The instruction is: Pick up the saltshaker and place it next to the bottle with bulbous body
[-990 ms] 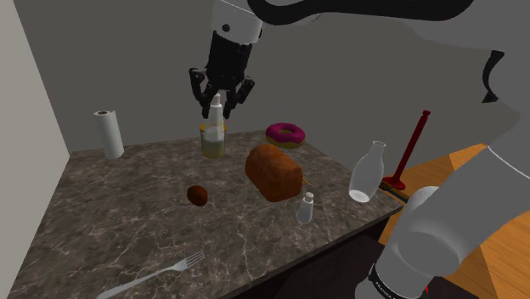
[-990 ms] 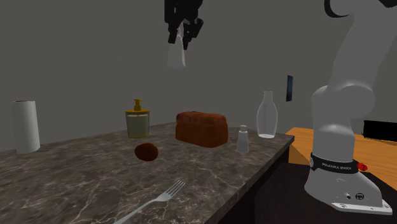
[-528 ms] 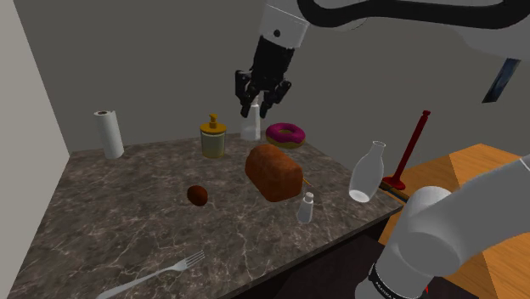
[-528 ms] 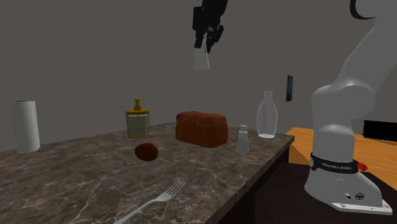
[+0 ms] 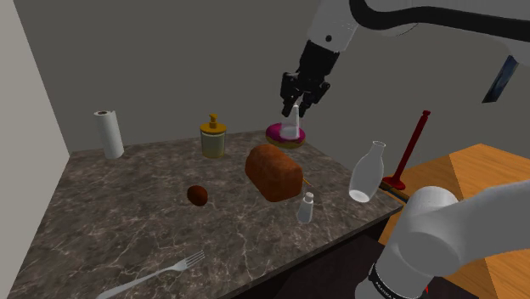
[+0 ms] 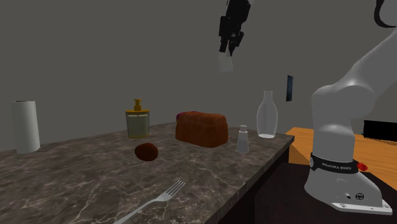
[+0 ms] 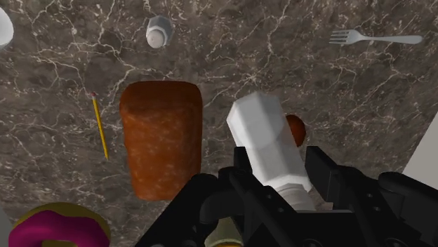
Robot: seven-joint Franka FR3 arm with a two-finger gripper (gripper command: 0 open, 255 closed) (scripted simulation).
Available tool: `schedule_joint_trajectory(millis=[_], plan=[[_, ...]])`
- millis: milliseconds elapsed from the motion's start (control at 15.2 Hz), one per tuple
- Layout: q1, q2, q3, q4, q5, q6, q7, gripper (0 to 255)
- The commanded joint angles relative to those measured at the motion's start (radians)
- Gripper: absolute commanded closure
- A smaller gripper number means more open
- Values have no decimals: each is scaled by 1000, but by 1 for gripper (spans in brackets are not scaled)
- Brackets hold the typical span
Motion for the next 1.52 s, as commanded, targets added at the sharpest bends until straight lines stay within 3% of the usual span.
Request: schedule_joint_trajectory(millis=[0,726,1452], plan=[[-5,-52,-42,-41,-14,-15,-42,255],[-62,-255,-274,-118,-147,-150,-261,255],[-117,-329,-522,-56,-326,-266,-499,255]])
